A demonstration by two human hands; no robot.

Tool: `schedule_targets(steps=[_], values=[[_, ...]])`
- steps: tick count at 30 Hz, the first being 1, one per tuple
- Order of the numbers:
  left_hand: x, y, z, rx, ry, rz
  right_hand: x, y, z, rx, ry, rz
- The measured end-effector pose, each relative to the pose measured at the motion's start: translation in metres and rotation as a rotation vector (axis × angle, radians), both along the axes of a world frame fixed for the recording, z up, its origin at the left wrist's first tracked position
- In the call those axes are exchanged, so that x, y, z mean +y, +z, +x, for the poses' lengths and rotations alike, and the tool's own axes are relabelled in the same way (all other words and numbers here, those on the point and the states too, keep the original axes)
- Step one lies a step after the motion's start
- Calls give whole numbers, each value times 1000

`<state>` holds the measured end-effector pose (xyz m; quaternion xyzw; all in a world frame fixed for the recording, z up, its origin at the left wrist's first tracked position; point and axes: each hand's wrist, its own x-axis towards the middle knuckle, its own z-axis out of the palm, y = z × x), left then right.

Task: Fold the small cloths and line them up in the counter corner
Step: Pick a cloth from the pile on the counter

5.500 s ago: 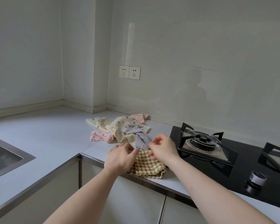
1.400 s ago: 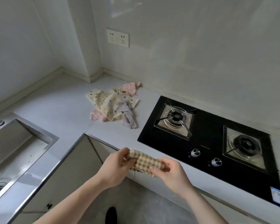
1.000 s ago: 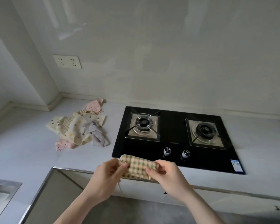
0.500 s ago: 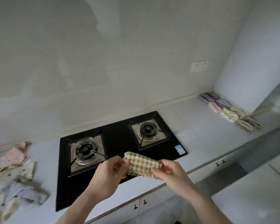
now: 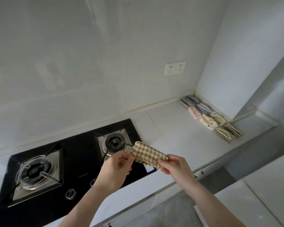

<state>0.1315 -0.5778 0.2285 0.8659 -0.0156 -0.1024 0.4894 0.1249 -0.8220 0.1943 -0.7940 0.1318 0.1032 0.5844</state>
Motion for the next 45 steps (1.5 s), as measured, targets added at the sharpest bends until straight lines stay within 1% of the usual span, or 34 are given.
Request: schedule_targets(steps=[3, 5, 12, 17, 19, 22, 28, 32, 36, 41, 45], values=[[-22, -7, 7, 47, 13, 22, -32, -2, 20, 23, -24, 42], [-29, -11, 10, 84, 17, 58, -50, -6, 31, 55, -79, 78], [-38, -12, 38, 134, -94, 143, -98, -33, 49, 235, -488, 307], [-44, -22, 54, 146, -127, 261, -134, -59, 74, 360, -679, 348], [-48, -25, 61, 163, -152, 316, -148, -70, 91, 408, -716, 375], [-58, -33, 82, 169, -133, 362, -168, -90, 123, 438, -712, 373], [-112, -66, 131, 166, -17, 360, -215, -124, 212, 523, -698, 269], [-146, -78, 158, 190, 26, 401, -260, -147, 274, 511, -649, 229], [-164, -85, 179, 203, 76, 417, -296, -165, 331, 473, -570, 274], [-184, -96, 200, 214, 128, 436, -313, -192, 399, 478, -475, 260], [-196, -104, 209, 222, 155, 433, -309, -207, 447, 463, -453, 265]])
